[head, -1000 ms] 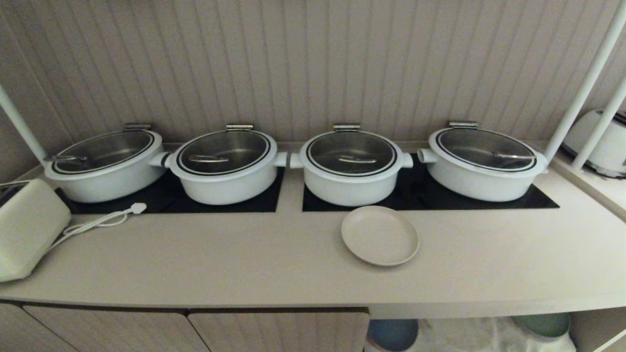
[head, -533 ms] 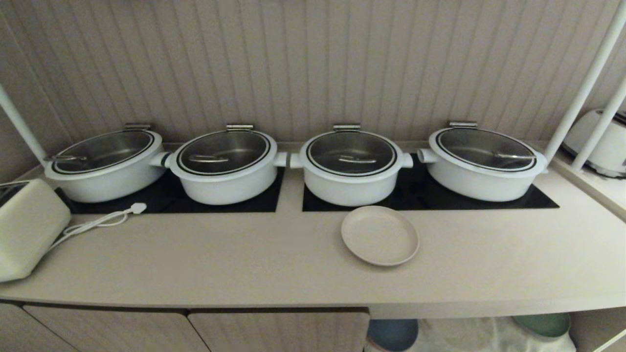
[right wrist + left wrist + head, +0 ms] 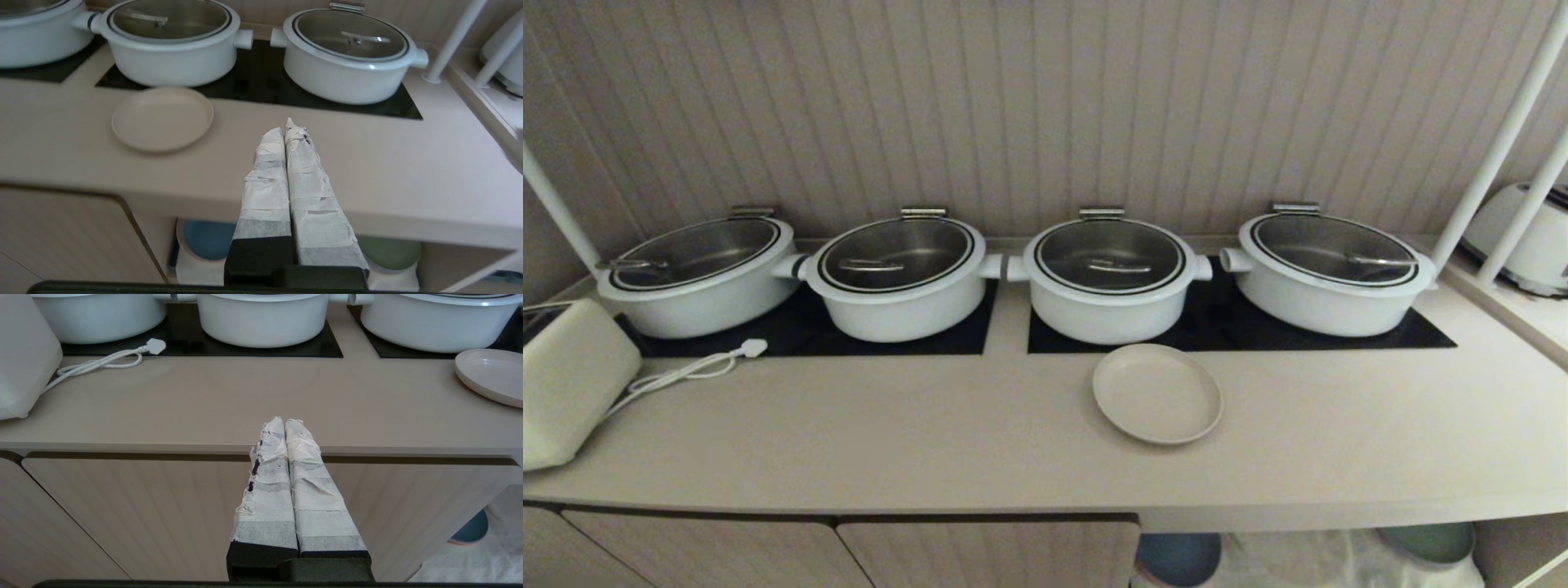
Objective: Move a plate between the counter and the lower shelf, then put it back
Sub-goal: Pick up the plate
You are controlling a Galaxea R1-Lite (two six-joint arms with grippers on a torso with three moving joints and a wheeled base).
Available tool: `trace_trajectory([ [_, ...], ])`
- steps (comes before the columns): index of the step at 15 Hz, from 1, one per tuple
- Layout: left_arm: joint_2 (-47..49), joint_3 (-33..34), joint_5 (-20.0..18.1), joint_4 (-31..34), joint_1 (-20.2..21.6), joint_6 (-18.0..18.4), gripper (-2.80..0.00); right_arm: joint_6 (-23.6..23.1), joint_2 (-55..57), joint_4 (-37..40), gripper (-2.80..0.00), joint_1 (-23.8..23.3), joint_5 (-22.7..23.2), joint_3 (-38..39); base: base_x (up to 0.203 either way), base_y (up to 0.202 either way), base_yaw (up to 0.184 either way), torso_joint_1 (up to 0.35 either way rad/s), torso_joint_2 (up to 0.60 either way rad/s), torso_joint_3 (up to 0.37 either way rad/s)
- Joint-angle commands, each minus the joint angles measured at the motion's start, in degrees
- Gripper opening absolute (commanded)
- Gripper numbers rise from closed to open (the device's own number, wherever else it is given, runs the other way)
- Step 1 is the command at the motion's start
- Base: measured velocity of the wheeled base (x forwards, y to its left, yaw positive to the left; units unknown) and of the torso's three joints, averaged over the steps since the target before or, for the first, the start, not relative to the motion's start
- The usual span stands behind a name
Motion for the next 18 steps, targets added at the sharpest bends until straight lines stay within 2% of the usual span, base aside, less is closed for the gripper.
trace_trajectory([
  [1, 0.0, 0.0, 0.0, 0.0, 0.0, 0.0, -2.80, 0.2, 15.0, -2.3, -2.80, 0.1, 0.0, -4.2, 0.000, 0.000, 0.000, 0.000, 0.00, 0.000],
  [5, 0.0, 0.0, 0.0, 0.0, 0.0, 0.0, -2.80, -0.1, 33.8, -3.9, -2.80, 0.0, 0.5, -14.9, 0.000, 0.000, 0.000, 0.000, 0.00, 0.000],
  [7, 0.0, 0.0, 0.0, 0.0, 0.0, 0.0, -2.80, -0.2, 42.4, -2.5, -2.80, 0.0, 3.9, -22.5, 0.000, 0.000, 0.000, 0.000, 0.00, 0.000],
  [10, 0.0, 0.0, 0.0, 0.0, 0.0, 0.0, -2.80, -0.1, 53.0, 4.9, -2.80, 1.7, 11.8, -31.8, 0.000, 0.000, 0.000, 0.000, 0.00, 0.000],
  [13, 0.0, 0.0, 0.0, 0.0, 0.0, 0.0, -2.80, 0.0, 64.0, 14.5, -2.80, 3.8, 15.4, -42.8, 0.000, 0.000, 0.000, 0.000, 0.00, 0.000],
  [15, 0.0, 0.0, 0.0, 0.0, 0.0, 0.0, -2.80, 0.1, 71.2, 20.9, -2.80, 4.9, 15.3, -50.4, 0.000, 0.000, 0.000, 0.000, 0.00, 0.000],
  [18, 0.0, 0.0, 0.0, 0.0, 0.0, 0.0, -2.80, 0.5, 81.9, 32.9, -2.80, 7.1, 8.5, -61.0, 0.000, 0.000, 0.000, 0.000, 0.00, 0.000],
])
